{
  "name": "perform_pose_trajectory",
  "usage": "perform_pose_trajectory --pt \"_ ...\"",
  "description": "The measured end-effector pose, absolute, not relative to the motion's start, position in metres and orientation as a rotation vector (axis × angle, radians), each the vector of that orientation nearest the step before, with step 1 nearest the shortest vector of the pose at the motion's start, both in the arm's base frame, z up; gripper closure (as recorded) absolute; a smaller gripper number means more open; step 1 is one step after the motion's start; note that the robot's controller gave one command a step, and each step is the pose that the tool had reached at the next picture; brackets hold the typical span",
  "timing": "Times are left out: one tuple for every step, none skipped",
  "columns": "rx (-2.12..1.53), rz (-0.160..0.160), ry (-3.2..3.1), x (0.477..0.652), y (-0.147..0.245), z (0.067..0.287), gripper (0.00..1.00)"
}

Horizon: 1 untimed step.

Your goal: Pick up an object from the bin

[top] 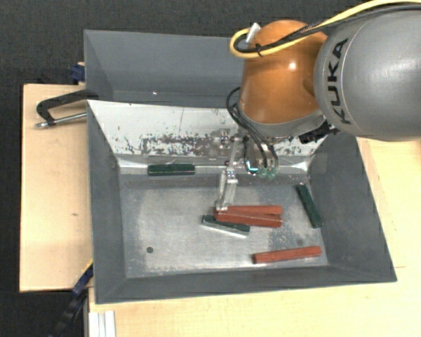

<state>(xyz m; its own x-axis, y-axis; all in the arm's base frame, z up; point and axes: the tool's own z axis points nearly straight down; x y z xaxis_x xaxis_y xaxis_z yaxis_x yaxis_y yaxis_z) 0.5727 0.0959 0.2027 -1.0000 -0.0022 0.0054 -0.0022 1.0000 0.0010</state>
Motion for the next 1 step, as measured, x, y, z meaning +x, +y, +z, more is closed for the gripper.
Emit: perform_pose_trajectory --pt "0.003 -0.002 -3.139 0.5731 0.0957 0.2049 0.0"
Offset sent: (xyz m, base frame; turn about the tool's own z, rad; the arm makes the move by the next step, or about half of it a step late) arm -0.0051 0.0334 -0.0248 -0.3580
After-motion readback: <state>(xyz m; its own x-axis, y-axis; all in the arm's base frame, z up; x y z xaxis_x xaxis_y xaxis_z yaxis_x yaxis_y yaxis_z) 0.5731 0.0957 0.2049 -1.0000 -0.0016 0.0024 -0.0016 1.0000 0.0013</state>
